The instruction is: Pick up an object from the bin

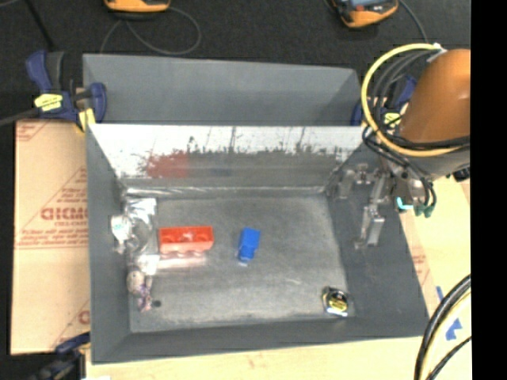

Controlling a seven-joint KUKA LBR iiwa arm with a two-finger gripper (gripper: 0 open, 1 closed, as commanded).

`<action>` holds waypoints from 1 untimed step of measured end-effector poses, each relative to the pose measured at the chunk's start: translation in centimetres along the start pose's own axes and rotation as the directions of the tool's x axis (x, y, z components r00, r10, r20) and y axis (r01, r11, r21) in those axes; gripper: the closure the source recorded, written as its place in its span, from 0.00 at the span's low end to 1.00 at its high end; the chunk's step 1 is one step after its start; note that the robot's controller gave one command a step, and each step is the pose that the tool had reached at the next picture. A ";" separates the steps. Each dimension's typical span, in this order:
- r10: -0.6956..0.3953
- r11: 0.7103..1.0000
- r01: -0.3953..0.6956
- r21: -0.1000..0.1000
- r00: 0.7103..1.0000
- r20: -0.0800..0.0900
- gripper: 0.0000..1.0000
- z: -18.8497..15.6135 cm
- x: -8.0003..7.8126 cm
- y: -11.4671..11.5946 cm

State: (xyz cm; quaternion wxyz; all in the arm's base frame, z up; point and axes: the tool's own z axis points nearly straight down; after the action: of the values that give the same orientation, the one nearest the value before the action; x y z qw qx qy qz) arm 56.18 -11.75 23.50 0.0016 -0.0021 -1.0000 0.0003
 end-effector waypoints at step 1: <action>-0.258 0.966 0.258 -0.001 0.966 0.002 0.00 16.8 -3.6 6.9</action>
Offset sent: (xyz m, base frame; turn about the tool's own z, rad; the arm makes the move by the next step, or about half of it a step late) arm 0.0356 0.0682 -0.1650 -0.2619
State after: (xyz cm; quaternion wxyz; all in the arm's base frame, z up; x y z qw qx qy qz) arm 59.72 -4.87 6.73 0.0004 0.1282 -0.9917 -0.0005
